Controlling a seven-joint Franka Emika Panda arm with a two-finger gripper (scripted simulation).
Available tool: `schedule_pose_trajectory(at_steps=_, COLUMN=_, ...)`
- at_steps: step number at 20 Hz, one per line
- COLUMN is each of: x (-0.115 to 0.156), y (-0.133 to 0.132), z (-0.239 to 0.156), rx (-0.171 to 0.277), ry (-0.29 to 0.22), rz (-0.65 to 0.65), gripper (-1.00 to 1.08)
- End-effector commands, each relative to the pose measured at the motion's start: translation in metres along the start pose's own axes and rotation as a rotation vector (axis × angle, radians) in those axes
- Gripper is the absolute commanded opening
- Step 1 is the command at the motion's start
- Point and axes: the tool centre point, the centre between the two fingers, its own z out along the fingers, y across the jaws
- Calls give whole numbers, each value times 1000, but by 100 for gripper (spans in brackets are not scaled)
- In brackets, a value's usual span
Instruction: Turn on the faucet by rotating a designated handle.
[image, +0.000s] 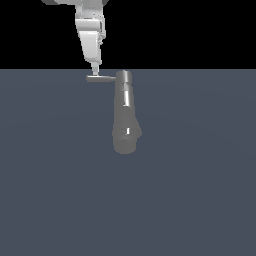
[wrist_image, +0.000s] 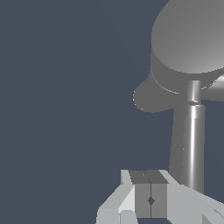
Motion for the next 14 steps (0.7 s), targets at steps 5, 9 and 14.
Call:
schedule_pose_trajectory(at_steps=5, x=-7, y=-10, z=24, rx=-9, ry=7, rz=63, gripper=-100)
schedule_pose_trajectory(at_steps=9, x=-8, y=-13, z=28, rx=-9, ry=9, rz=77, gripper=-100)
schedule_pose_trajectory(at_steps=14, x=-8, y=-13, z=29, rx=-10, ry=9, rz=77, gripper=-100)
